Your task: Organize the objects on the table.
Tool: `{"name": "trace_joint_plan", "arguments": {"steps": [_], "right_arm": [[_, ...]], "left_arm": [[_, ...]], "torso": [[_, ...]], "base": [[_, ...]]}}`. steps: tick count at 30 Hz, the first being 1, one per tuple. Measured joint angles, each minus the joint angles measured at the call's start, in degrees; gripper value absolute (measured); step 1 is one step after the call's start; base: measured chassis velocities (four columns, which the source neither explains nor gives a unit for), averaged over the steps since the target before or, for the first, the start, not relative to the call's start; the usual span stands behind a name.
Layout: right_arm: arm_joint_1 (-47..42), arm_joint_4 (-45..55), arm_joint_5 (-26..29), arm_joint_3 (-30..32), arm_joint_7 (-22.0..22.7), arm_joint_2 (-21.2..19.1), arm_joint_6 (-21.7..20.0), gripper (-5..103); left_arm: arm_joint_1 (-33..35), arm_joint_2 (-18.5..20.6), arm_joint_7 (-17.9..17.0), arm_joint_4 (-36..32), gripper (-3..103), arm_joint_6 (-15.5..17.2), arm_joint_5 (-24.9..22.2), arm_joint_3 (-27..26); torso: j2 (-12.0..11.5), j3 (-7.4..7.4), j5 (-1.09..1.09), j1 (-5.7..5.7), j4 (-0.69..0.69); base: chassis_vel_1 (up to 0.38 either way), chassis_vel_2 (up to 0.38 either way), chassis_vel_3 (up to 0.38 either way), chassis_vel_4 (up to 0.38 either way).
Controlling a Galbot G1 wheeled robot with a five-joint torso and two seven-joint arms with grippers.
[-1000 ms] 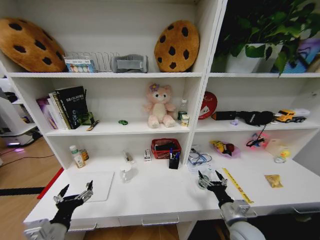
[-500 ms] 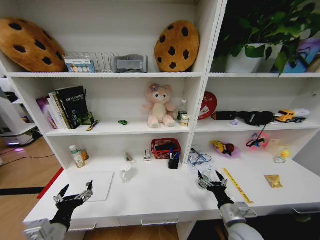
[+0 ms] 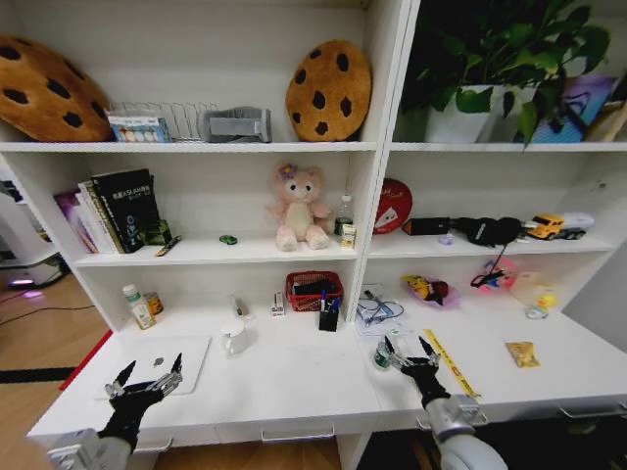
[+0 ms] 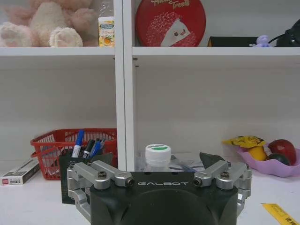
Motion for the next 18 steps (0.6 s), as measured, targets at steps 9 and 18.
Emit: {"name": "trace_joint_plan", "arguments": {"steps": [9,18], "right_arm": [[6.54,-4.89,2.98,-2.64,1.09,-2.72,-3.43,96],[9.6,-7.08,3.63,-4.85,-0.14,-3.21,-4.79,70]], "left_arm": [[0.0,0.0,-0.01,0.0,100,0.0,0.0,0.0],[0.0,0.0,0.0,0.0,100,0.0,0.0,0.0]], "torso": [[0.0,0.0,0.02,0.0,-0.01],[0.0,0.0,0.02,0.0,-0.01]], "base": [[0.0,0.0,0.0,0.0],[0.0,0.0,0.0,0.0]]}}
